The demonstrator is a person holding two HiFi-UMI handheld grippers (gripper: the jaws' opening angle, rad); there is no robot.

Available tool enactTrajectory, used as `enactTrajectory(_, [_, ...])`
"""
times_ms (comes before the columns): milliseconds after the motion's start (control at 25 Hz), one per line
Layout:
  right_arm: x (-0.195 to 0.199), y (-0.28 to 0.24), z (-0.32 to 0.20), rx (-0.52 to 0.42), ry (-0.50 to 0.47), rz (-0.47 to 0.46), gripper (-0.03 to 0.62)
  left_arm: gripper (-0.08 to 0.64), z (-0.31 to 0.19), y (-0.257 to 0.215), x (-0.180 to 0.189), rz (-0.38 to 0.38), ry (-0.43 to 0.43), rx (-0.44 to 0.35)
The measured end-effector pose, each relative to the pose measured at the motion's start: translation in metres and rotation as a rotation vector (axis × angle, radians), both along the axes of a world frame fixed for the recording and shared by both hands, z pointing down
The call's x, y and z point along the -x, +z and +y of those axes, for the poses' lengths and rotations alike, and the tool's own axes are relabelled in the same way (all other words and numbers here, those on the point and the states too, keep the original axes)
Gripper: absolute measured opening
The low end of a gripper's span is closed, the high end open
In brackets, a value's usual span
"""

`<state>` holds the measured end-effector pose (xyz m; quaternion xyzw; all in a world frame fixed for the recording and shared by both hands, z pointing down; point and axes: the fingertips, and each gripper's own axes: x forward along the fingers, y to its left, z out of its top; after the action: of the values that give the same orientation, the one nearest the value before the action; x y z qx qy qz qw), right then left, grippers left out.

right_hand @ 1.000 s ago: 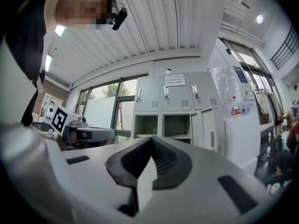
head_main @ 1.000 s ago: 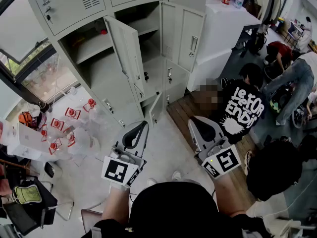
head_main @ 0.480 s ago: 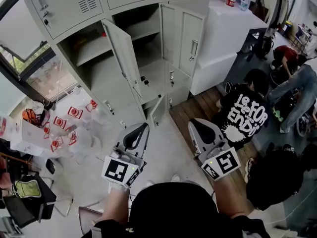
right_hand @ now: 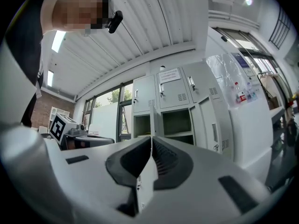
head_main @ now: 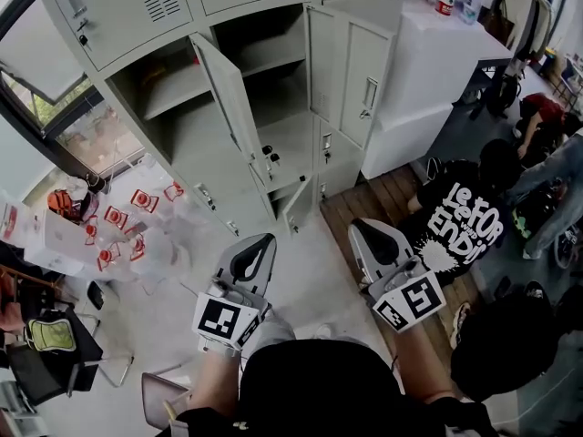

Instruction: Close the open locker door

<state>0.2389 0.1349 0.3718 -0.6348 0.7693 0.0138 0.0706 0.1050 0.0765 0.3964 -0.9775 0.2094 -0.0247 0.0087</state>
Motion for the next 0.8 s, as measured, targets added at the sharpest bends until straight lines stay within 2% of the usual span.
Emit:
enactTrajectory(240, [0.001,0.001,-0.044,0.006,0.021,-0.002,0.034,0.022,-0.048,0.002,0.004,0.015,0.013,0.002])
enactTrajectory(520, [0.017,-0.005,-0.110,0.006,0.081,0.001,0.034,0.023,-0.124,-0.005,0.016,0.021,0.085,-0.003])
enactTrajectory(800, [0.036,-0.012,-0.173,-0.003,0.121,-0.062,0.034,0.023,-0.195,-0.009,0.038,0.027,0.151,0.003])
